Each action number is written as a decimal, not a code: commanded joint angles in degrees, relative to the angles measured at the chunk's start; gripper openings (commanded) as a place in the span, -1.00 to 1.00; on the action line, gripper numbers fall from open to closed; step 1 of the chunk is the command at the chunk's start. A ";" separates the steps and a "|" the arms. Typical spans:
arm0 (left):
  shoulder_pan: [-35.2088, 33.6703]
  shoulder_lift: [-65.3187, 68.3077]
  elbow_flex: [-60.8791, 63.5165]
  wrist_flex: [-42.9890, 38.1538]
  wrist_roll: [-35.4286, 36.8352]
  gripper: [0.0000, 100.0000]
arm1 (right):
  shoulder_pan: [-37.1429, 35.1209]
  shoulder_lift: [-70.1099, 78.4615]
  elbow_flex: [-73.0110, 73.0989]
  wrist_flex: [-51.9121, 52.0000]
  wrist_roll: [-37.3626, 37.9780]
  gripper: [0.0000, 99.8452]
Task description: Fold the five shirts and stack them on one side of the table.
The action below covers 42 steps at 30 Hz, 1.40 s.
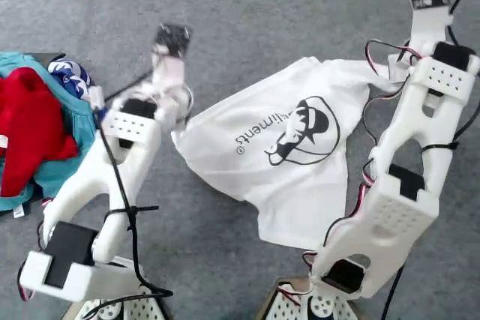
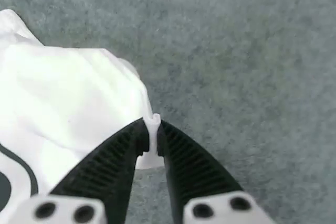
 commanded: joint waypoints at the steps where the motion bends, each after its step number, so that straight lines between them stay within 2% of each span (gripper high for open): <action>1: -1.10 1.93 -0.22 0.44 3.08 -0.91 | 0.09 2.42 2.77 -5.54 -4.84 -0.97; 6: -2.95 9.32 -8.13 7.38 15.65 -0.56 | -1.85 3.91 10.59 -15.03 -7.47 -0.97; 15: -2.59 26.37 -27.38 23.38 16.44 -0.55 | -0.97 3.65 12.62 -18.37 -7.38 -0.97; 18: -2.07 28.40 -32.57 28.57 16.44 -0.65 | -0.88 3.74 12.44 -18.37 -7.21 -0.97; 21: -2.33 28.66 -36.62 30.95 16.79 -0.97 | -0.97 3.82 12.44 -18.37 -7.21 -0.97; 23: -2.68 28.57 -38.81 33.76 16.79 -0.92 | -0.97 3.74 12.44 -18.37 -7.12 -0.97; 24: -2.68 28.48 -40.22 35.60 16.79 -0.95 | -0.97 3.56 12.44 -18.37 -6.95 -0.97; 28: -2.77 28.48 -44.00 45.45 16.26 -0.94 | -1.41 2.24 12.79 -17.76 -2.29 -0.97; 32: -5.41 28.48 -43.82 51.96 12.92 -0.94 | -2.37 -1.71 12.53 -11.96 3.60 -0.97; 35: -9.27 26.64 -41.45 53.54 10.73 -0.94 | -2.37 -4.26 12.97 -10.55 4.57 -0.97; 38: -11.38 20.84 -36.97 50.11 10.29 -0.94 | -2.29 -4.70 13.05 -10.11 4.66 -0.97; 42: -8.66 12.92 -32.66 46.59 13.27 -0.94 | -2.37 -3.12 12.62 -10.20 4.66 -0.97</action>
